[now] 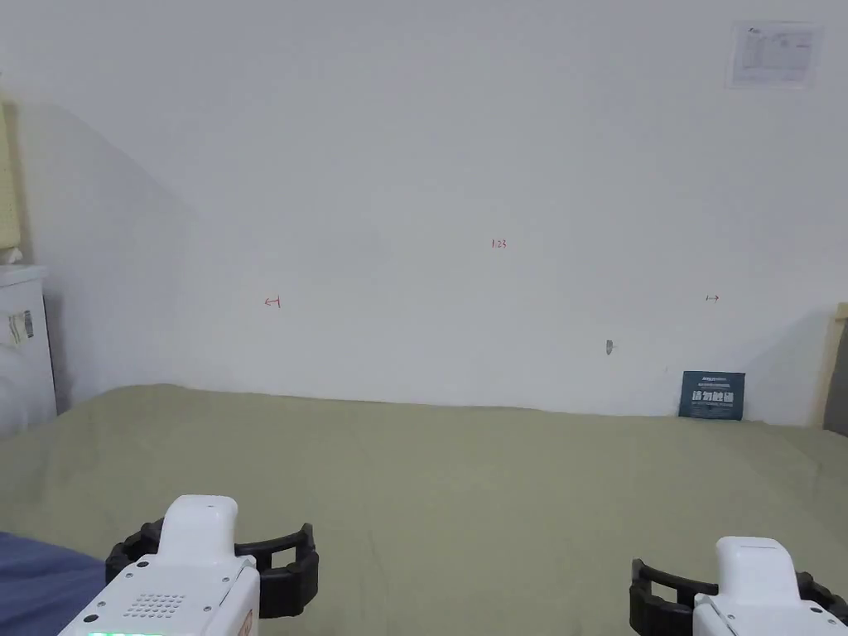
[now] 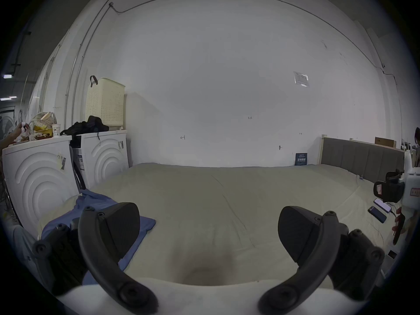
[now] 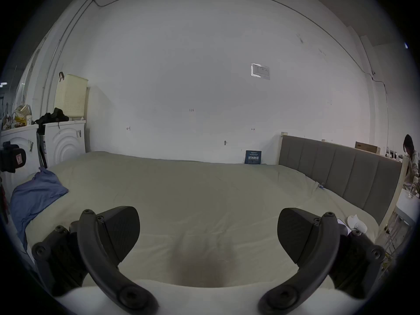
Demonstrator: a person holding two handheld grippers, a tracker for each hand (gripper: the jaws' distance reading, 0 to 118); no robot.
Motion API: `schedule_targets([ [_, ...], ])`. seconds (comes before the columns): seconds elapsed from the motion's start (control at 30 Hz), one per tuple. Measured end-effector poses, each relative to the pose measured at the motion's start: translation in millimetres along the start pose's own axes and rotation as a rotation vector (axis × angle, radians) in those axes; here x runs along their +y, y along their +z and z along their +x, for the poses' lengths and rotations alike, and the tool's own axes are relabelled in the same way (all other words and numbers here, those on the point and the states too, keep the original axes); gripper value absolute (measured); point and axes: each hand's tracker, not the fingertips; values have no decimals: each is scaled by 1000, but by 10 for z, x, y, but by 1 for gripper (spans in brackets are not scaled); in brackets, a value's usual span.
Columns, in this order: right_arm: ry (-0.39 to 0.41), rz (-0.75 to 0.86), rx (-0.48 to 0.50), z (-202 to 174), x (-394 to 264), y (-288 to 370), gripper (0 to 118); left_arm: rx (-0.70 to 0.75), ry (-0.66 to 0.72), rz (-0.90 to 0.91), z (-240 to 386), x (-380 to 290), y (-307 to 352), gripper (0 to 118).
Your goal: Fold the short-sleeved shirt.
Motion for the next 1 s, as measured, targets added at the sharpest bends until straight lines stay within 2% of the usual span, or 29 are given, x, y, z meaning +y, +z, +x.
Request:
schedule_targets([
  [0.2,29,17,6,-24,-23,6,118,2,-2,-6,-12,-32,-29,118],
  [0.7,2,32,-9,7,-17,26,118,11,-12,8,1,-43,-13,118],
  [1.0,16,27,-4,-16,-25,29,118,29,-5,-6,-28,-53,-39,118],
])
